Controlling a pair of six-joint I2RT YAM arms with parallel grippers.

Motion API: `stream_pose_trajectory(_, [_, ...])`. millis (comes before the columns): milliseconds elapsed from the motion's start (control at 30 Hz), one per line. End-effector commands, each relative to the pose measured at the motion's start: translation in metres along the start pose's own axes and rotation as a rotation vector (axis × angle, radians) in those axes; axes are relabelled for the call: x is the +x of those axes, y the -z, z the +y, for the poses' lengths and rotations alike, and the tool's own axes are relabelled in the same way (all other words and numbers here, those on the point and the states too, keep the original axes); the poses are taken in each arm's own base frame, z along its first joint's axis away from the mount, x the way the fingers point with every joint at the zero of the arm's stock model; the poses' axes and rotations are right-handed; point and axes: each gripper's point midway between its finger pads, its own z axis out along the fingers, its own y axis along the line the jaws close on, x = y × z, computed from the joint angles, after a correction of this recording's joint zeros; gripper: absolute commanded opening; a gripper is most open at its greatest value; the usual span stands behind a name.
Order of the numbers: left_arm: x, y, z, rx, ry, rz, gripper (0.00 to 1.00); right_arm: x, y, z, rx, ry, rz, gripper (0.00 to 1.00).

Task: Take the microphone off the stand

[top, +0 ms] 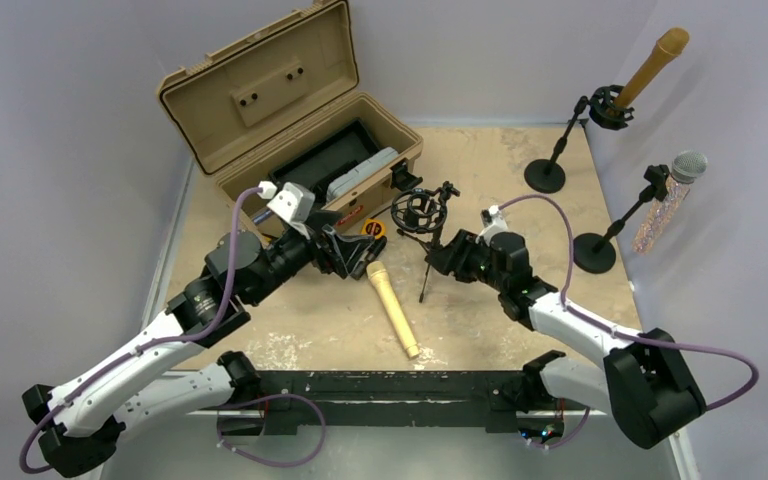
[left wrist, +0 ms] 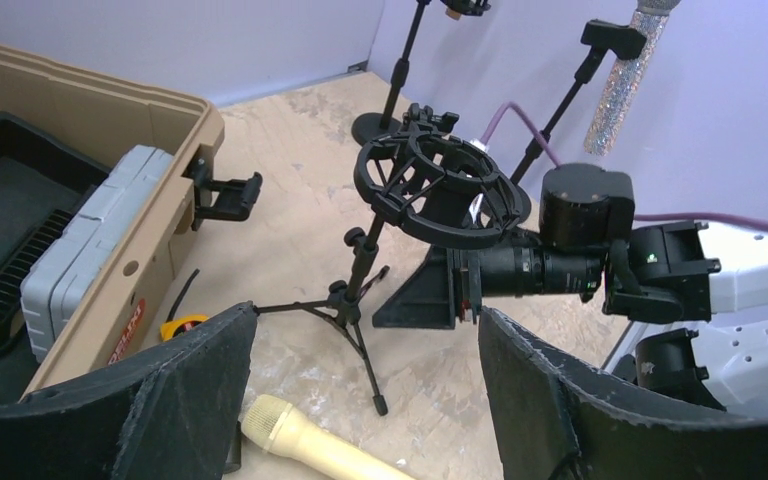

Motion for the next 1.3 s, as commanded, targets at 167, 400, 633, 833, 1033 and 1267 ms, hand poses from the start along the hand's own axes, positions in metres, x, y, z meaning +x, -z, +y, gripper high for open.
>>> stream_pose_trajectory(167, [-0.006, 0.007, 0.006, -0.023, -0.001, -0.040, 0.79, 0.030, 0.008, 0.019, -0.179, 0.018, 0.113, 0.00])
stream_pose_trajectory(400, [-0.002, 0.004, 0.005, -0.020, 0.005, -0.031, 0.79, 0.035, -0.019, 0.011, -0.159, -0.054, 0.129, 0.00])
stream_pose_trajectory(633, [0.000, 0.002, 0.005, -0.019, 0.003, -0.021, 0.79, 0.036, -0.047, -0.012, -0.050, -0.090, 0.130, 0.00])
stream_pose_trajectory(833, [0.001, 0.002, 0.007, -0.026, 0.002, -0.020, 0.78, 0.028, -0.050, -0.061, 0.269, -0.227, 0.060, 0.00])
stream_pose_trajectory(1033, [0.000, 0.002, 0.005, -0.019, 0.002, -0.019, 0.78, 0.030, -0.048, -0.085, 0.367, -0.295, 0.058, 0.00])
stream_pose_trajectory(1267, [-0.003, 0.005, 0.006, -0.024, -0.005, -0.028, 0.78, 0.015, -0.041, -0.097, 0.397, -0.372, 0.029, 0.00])
